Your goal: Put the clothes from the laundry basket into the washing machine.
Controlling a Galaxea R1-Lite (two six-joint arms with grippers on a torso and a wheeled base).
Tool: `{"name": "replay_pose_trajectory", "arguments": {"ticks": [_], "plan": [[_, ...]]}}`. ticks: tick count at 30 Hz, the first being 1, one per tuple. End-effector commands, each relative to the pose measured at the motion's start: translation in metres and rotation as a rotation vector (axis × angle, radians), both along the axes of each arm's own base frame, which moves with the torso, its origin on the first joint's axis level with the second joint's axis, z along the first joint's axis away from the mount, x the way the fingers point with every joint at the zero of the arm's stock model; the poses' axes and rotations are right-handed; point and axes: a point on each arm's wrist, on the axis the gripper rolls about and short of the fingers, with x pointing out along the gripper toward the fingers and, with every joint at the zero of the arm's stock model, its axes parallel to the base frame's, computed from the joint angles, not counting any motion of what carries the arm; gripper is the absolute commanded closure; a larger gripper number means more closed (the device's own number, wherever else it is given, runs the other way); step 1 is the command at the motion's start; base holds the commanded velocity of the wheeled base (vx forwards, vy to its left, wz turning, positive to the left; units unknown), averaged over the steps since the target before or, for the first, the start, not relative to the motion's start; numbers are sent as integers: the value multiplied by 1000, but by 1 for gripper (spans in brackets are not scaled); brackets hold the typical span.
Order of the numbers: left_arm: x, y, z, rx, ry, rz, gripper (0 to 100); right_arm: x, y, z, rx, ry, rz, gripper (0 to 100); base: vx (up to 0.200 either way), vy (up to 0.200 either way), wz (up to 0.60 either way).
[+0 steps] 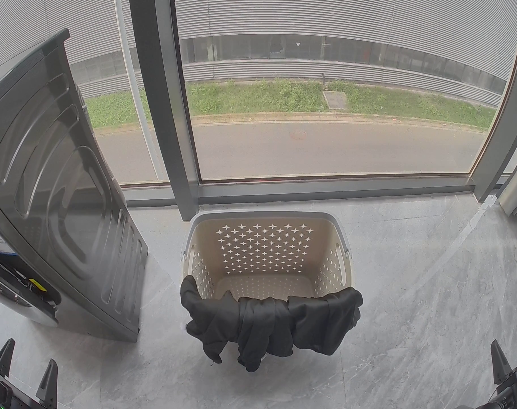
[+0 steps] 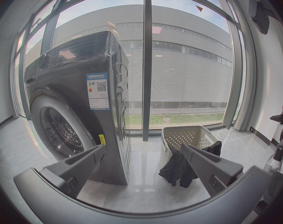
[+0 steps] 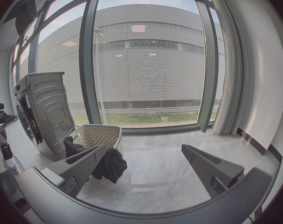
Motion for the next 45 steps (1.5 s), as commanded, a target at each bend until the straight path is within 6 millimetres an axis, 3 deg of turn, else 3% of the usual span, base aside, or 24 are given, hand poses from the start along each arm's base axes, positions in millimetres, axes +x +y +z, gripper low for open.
{"name": "replay_pose_trajectory", "arguments": {"ticks": [1, 12, 18, 45], "plan": [[0, 0, -5, -1, -1, 0, 0, 0, 0, -5, 0, 1, 1, 0, 0, 0, 0], [0, 0, -5, -1, -3, 2, 0, 0, 0, -5, 0, 1, 1, 0, 0, 0, 0], [0, 0, -5, -1, -3, 0, 0, 0, 0, -5, 0, 1, 1, 0, 200, 0, 0], [0, 0, -5, -1, -3, 0, 0, 0, 0, -5, 0, 1, 1, 0, 44, 0, 0]]}}
